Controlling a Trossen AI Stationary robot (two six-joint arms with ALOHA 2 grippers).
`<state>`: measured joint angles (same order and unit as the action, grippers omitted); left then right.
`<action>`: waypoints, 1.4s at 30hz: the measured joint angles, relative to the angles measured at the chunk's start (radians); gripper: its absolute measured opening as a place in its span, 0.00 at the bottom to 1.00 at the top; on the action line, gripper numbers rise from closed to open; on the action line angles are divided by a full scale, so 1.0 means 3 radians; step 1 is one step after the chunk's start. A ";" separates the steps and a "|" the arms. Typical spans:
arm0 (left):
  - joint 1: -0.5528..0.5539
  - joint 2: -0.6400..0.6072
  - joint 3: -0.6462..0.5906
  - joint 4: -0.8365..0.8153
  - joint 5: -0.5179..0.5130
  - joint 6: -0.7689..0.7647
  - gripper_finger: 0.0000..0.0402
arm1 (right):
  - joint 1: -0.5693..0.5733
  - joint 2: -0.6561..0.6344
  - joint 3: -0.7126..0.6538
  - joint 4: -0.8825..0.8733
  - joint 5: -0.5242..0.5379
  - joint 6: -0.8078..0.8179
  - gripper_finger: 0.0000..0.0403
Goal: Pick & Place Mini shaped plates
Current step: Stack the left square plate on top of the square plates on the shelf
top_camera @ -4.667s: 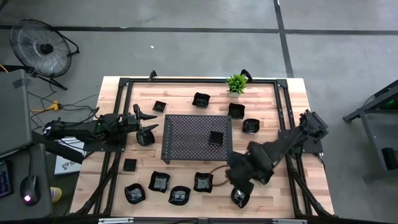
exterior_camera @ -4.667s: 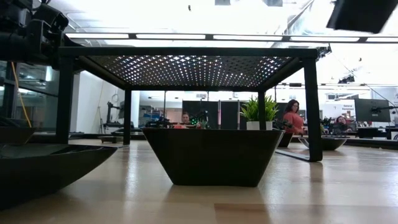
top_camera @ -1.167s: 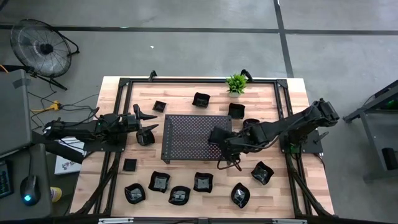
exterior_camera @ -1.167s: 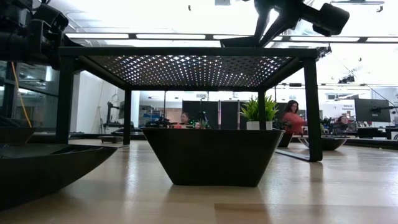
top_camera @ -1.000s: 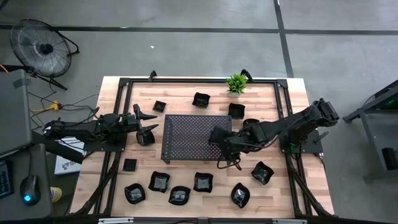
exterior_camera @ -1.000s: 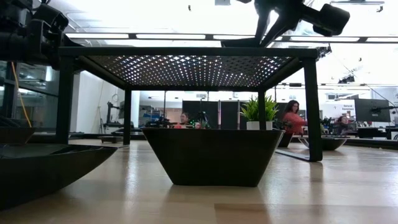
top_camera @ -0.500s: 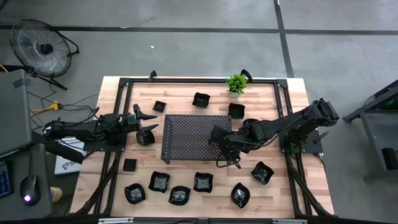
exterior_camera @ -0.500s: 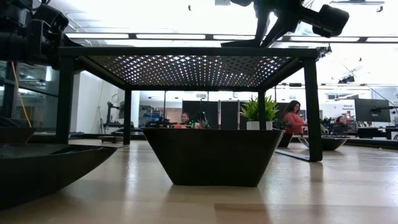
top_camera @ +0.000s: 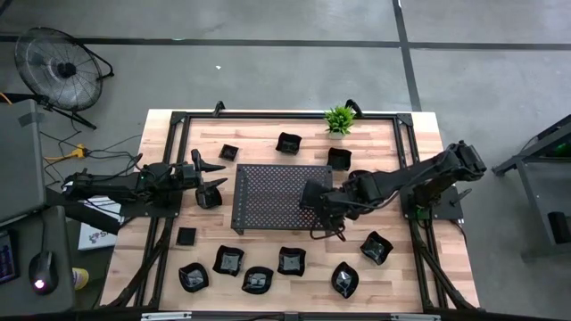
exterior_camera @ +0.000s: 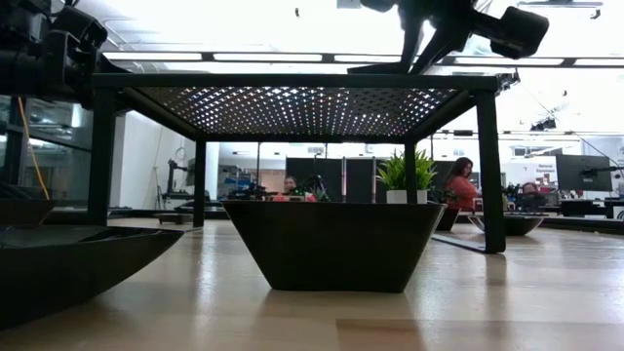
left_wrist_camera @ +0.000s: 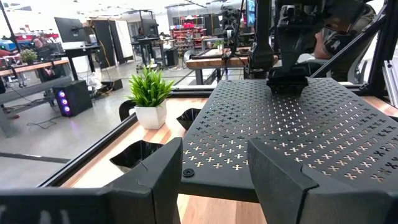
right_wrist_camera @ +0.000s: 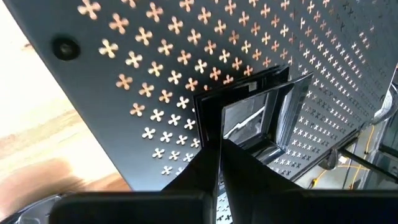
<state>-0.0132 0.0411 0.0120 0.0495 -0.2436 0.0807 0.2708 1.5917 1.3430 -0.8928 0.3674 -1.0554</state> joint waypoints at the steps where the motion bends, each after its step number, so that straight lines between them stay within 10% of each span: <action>1: 0.0000 0.0001 0.0000 0.0001 -0.0001 0.0001 0.44 | -0.0009 0.0000 0.0000 0.0000 0.0018 0.0000 0.03; 42: 0.0000 0.0000 0.0000 0.0001 -0.0001 0.0001 0.44 | -0.0009 -0.0100 0.0001 0.0090 0.0040 0.0088 0.33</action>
<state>-0.0132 0.0412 0.0120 0.0498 -0.2438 0.0808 0.2680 1.5618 1.3434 -0.8659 0.3793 -1.0290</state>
